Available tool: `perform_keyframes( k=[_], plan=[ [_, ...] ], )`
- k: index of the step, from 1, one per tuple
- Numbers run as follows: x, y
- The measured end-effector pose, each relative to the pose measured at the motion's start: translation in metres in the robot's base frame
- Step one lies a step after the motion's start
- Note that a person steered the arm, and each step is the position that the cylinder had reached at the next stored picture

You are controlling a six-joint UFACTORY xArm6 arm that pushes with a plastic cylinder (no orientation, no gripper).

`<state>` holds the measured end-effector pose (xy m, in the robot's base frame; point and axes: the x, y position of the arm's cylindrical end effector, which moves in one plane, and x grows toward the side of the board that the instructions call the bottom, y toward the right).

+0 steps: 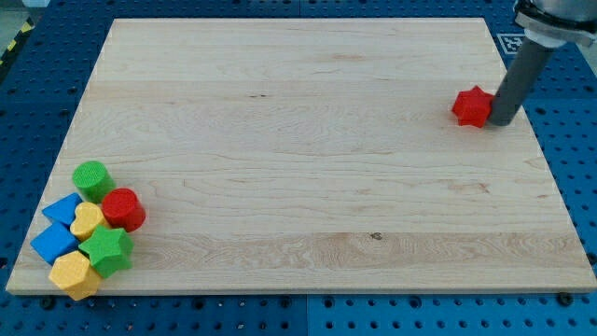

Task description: Slide the red star towards the top right

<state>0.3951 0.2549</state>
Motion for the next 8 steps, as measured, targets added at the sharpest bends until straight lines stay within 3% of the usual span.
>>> perform_keyframes(
  k=[2, 4, 6, 8],
  plan=[
    [-0.084, 0.0],
    [-0.058, 0.007],
    [-0.077, 0.007],
    [-0.044, 0.008]
  ],
)
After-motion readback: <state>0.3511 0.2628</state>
